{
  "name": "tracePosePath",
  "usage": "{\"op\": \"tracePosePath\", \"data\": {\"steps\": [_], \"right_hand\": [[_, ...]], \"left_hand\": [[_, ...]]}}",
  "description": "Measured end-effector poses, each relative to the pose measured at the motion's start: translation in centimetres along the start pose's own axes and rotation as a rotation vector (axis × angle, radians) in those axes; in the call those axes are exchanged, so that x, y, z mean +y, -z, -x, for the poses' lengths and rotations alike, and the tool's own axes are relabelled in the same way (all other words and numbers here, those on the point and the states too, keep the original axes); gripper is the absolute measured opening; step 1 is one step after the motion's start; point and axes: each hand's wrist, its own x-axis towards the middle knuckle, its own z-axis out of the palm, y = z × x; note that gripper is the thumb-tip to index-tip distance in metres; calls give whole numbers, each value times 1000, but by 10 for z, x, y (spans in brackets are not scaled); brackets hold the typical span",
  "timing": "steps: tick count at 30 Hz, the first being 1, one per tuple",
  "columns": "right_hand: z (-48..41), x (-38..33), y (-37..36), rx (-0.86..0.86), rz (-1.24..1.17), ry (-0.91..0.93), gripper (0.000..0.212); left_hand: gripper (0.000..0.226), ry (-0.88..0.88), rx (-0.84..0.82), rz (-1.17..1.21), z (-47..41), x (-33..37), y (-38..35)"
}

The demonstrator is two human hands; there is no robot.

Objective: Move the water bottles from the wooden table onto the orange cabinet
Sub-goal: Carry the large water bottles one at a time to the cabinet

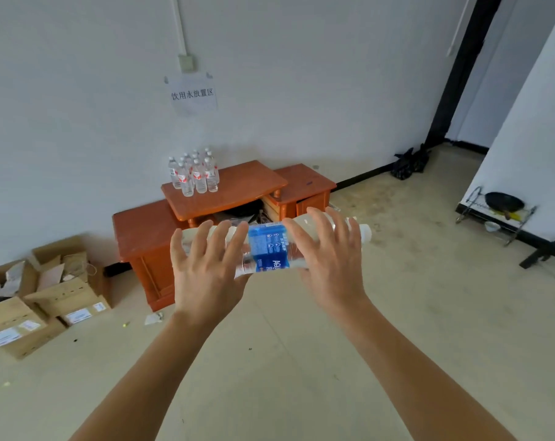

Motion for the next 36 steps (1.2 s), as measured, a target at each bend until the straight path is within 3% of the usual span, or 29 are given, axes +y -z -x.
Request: {"op": "tracePosePath", "data": {"steps": [9,17,25,33,36], "right_hand": [[-126,47,-164,6,-30,-32,78],[-300,92,-320,-17,-161,-6,88],[-429,75,-448,-66,-202,104,92],[-550,47,-594,-181,-135,68,89],[-600,44,-638,-168,-87,48,87]], "left_hand": [[89,-39,-74,2,-122,-52,-165],[78,-36,-58,-126,-271,-125,-312],[77,59,-60,-134,-341,-216,-427],[82,119,-139,-45,-410,-323,-582],[84,81,-96,-27,-453,-363,-637]]}}
